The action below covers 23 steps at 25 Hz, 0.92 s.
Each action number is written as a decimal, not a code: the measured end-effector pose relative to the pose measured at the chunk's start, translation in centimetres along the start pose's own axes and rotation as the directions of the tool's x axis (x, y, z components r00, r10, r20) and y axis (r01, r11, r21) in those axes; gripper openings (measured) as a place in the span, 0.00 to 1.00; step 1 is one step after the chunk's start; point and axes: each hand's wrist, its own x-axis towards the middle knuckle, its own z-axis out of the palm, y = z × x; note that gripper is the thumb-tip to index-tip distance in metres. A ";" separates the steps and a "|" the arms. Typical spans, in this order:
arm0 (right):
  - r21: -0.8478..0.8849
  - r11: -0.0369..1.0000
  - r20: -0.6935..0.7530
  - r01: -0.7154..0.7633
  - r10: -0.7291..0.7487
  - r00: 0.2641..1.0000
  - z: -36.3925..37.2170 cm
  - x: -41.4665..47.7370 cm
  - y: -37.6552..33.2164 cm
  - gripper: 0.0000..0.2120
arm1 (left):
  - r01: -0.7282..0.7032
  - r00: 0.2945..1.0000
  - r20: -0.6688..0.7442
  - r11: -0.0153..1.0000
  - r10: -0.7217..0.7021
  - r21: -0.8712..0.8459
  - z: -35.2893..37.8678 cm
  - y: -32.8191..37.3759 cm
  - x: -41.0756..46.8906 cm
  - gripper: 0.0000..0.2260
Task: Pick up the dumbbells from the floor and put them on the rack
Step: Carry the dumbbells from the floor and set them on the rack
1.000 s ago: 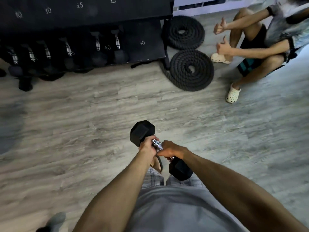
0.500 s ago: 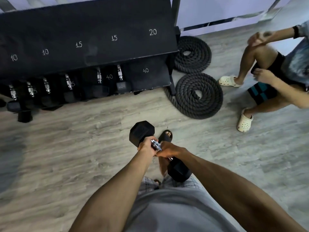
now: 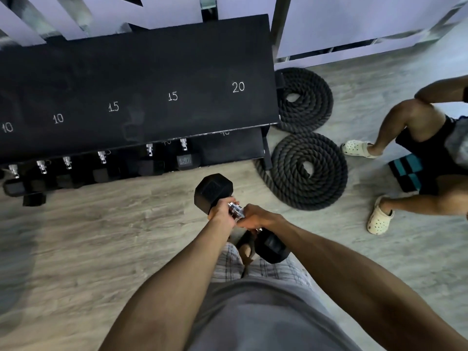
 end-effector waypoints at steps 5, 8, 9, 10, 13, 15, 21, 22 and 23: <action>0.065 0.998 -0.012 -0.011 0.012 1.000 -7.1 4.8 -2.4 0.09 | 0.018 1.000 0.000 1.000 -0.018 0.011 6.4 6.2 2.1 0.06; 0.037 0.997 -0.022 -0.064 0.065 0.998 -11.3 7.5 -4.2 0.09 | 0.029 1.000 0.009 0.997 -0.030 0.066 10.0 10.0 3.8 0.07; 0.036 0.997 -0.029 -0.075 0.076 0.997 -12.8 8.3 -4.8 0.10 | 0.036 0.999 0.011 0.996 -0.037 0.086 11.2 11.1 4.3 0.05; 0.037 0.996 -0.036 -0.078 0.079 0.996 -14.3 9.0 -5.4 0.10 | 0.042 0.999 0.016 0.994 -0.044 0.104 12.4 12.4 4.5 0.05; -0.010 0.998 -0.032 -0.061 0.061 0.998 -18.7 10.5 -7.3 0.11 | 0.035 0.998 0.053 0.991 -0.042 0.126 15.4 16.2 4.8 0.06; -0.029 0.999 -0.036 -0.041 0.040 0.999 -21.3 11.6 -8.3 0.11 | 0.038 0.997 0.066 0.995 -0.045 0.095 17.1 18.2 5.6 0.07; -0.019 1.000 -0.037 0.018 -0.018 0.999 -28.3 16.2 -9.4 0.10 | 0.001 1.000 0.021 1.000 -0.001 -0.004 23.5 23.3 7.1 0.03; -0.023 0.999 -0.043 0.030 -0.031 0.999 -29.2 16.8 -9.4 0.10 | -0.009 1.000 0.022 1.000 0.009 -0.020 24.3 23.9 7.2 0.06; -0.021 0.999 -0.047 0.039 -0.040 0.998 -29.9 17.2 -9.3 0.09 | -0.014 1.000 0.010 0.999 0.014 -0.036 25.1 24.3 7.3 0.10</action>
